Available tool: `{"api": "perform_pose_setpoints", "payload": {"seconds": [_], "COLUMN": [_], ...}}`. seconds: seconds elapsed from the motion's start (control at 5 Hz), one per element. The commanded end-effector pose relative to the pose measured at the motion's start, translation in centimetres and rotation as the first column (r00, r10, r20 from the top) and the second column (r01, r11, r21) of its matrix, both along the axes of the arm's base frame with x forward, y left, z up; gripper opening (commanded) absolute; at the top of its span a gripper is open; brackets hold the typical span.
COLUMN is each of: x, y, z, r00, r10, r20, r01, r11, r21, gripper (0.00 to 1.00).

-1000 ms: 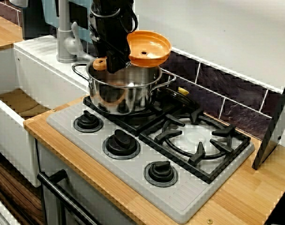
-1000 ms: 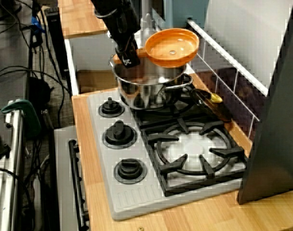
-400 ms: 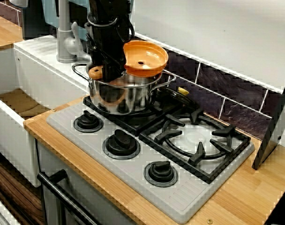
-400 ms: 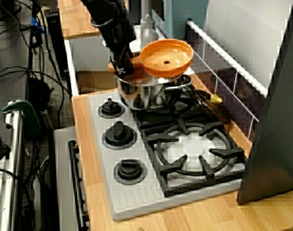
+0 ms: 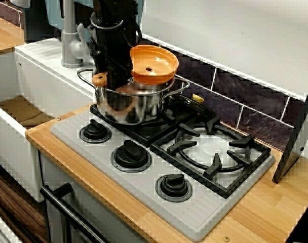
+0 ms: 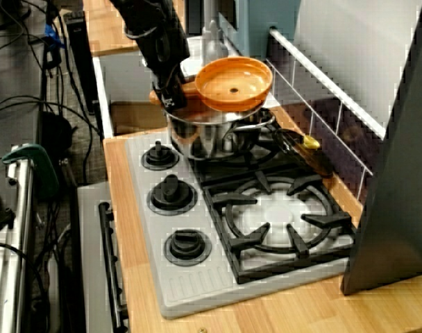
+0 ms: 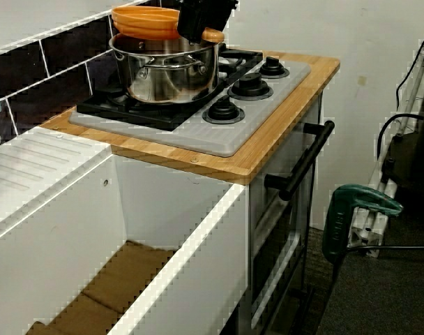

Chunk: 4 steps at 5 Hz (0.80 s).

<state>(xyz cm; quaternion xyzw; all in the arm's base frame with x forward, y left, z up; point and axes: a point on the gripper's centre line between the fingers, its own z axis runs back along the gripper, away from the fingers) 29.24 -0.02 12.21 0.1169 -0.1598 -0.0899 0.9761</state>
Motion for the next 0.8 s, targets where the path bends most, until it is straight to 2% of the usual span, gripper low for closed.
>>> {"api": "perform_pose_setpoints", "payload": {"seconds": [0.0, 0.6], "x": [0.02, 0.32], "y": [0.35, 0.75], "z": [1.73, 2.40], "r00": [0.999, 0.999], "r10": [-0.005, -0.001], "r20": [0.049, 0.052], "r01": [0.005, 0.001], "r11": [1.000, 1.000], "r21": [-0.001, -0.009], "gripper": [1.00, 1.00]}}
